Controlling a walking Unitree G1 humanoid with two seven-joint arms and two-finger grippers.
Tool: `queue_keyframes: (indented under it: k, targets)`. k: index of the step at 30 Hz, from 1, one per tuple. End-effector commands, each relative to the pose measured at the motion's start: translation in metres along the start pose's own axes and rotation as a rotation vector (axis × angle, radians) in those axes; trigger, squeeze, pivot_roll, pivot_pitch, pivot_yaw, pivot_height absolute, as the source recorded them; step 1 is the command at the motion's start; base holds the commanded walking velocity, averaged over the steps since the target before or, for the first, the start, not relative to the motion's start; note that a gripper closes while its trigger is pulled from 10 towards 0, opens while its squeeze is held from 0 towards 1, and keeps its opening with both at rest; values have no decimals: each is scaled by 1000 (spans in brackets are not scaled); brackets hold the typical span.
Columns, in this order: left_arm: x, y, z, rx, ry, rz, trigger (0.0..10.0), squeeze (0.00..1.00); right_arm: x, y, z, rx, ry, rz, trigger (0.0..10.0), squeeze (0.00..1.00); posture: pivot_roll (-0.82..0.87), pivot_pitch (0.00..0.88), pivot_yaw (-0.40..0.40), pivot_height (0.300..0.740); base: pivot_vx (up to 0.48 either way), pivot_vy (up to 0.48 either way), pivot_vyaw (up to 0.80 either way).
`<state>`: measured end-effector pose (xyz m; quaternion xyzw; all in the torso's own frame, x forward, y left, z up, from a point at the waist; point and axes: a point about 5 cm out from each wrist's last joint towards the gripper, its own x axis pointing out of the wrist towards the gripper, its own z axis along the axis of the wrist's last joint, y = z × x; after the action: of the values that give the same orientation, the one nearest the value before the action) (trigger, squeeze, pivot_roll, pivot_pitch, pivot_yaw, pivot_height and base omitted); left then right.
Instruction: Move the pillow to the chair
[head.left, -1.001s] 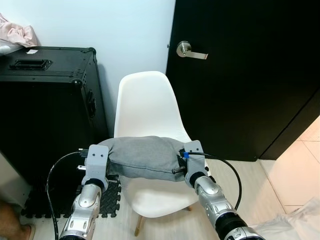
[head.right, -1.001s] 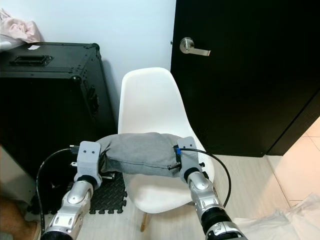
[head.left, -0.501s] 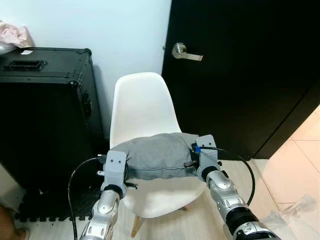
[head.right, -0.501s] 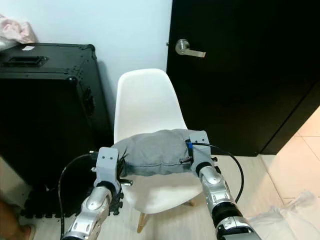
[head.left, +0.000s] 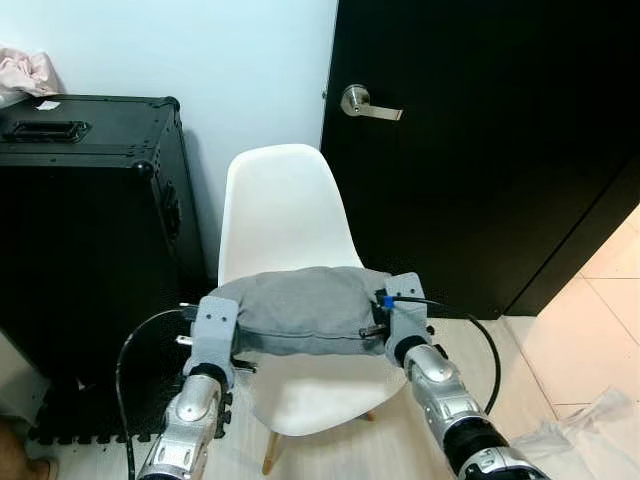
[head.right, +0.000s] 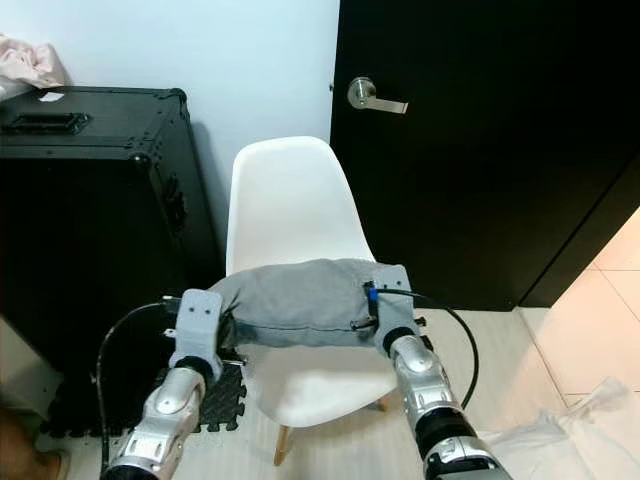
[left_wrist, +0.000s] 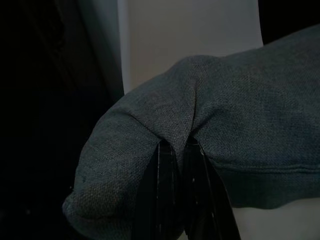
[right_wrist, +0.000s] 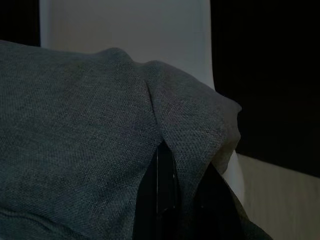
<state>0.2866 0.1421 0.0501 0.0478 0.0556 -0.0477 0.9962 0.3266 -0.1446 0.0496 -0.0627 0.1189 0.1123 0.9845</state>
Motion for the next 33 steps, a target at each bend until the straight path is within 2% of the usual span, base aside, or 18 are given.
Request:
queue_keyframes:
  k: [1,5,9,10,13,15,18,21,24,33]
  targets:
    - [5,-5,20,-4,-108,-53,10000,0,2,1,9,-5,-51,13,10000,0,48,35,-74,740,0,0,0]
    - [8,1,30,16,-142,-57,10000,0,3,3,9,-4,-49,16,10000,0,54,35,-74,740,0,0,0]
    - [13,13,37,52,-156,-54,10000,0,3,6,9,2,-49,19,10000,0,64,34,-65,740,0,0,0]
    - [15,21,39,69,-160,-51,10000,0,3,7,8,9,-49,18,10000,0,65,34,-66,740,0,0,0]
    - [17,23,41,73,-164,-55,10000,0,3,8,8,10,-49,20,10000,0,69,34,-68,740,0,0,0]
    - [23,14,47,89,-173,-113,10000,0,3,10,7,9,-46,27,10000,0,73,33,-69,740,0,0,0]
    - [26,7,49,79,-173,-142,10000,0,3,10,6,9,-45,29,10000,0,71,28,-67,740,0,0,0]
    - [29,-4,44,19,-139,-160,10000,0,3,11,6,11,-46,28,10000,0,64,25,-60,740,0,0,0]
    - [25,-13,33,33,-95,-186,10000,0,1,11,5,14,-49,25,10000,0,63,23,-52,740,0,0,0]
    - [15,-29,27,4,-97,-198,10000,0,-2,11,0,24,-43,10,10000,0,66,24,-39,740,0,0,0]
